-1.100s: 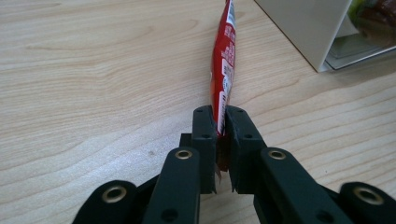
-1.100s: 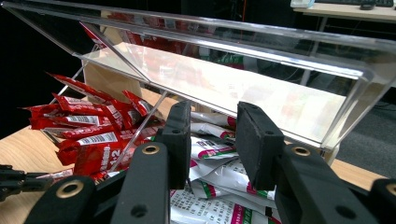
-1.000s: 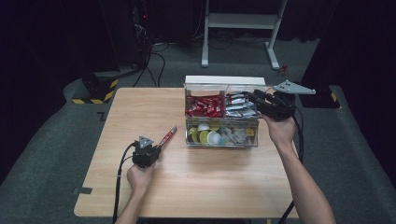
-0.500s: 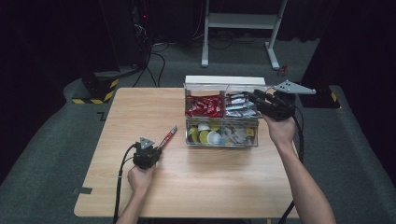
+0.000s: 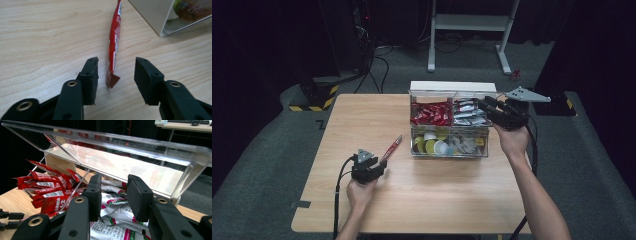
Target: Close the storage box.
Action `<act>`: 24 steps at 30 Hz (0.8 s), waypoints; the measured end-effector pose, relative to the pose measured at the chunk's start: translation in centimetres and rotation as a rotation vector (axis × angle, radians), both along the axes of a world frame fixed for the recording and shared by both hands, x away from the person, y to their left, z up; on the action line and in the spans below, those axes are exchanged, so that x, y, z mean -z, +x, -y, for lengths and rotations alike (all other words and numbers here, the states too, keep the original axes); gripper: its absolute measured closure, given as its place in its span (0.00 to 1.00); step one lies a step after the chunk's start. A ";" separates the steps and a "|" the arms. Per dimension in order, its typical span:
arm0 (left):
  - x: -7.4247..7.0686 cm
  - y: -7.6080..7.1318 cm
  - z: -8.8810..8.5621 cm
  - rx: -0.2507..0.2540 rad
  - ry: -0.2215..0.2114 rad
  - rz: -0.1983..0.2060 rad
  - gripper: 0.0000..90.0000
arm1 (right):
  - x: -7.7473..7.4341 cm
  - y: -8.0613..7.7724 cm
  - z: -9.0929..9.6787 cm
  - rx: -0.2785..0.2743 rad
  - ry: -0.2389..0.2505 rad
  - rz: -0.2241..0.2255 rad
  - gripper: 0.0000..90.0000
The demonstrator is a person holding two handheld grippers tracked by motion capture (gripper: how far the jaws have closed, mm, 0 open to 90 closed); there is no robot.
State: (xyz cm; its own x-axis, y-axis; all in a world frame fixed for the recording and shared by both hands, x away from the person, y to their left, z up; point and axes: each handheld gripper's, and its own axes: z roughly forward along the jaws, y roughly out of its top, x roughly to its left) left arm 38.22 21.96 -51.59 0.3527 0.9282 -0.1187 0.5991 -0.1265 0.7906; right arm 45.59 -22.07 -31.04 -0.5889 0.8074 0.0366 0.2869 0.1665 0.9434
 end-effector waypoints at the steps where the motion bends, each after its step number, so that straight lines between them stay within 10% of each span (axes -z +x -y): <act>1: -0.1 -0.1 -0.3 -0.002 -0.017 -0.006 0.58 | 0.0 -0.1 0.0 -0.001 -0.001 -0.001 0.72; 24: 0.9 -1.9 -5.6 -0.156 0.008 -0.043 0.50 | 1.1 -1.8 0.8 -0.015 -0.008 -0.029 0.71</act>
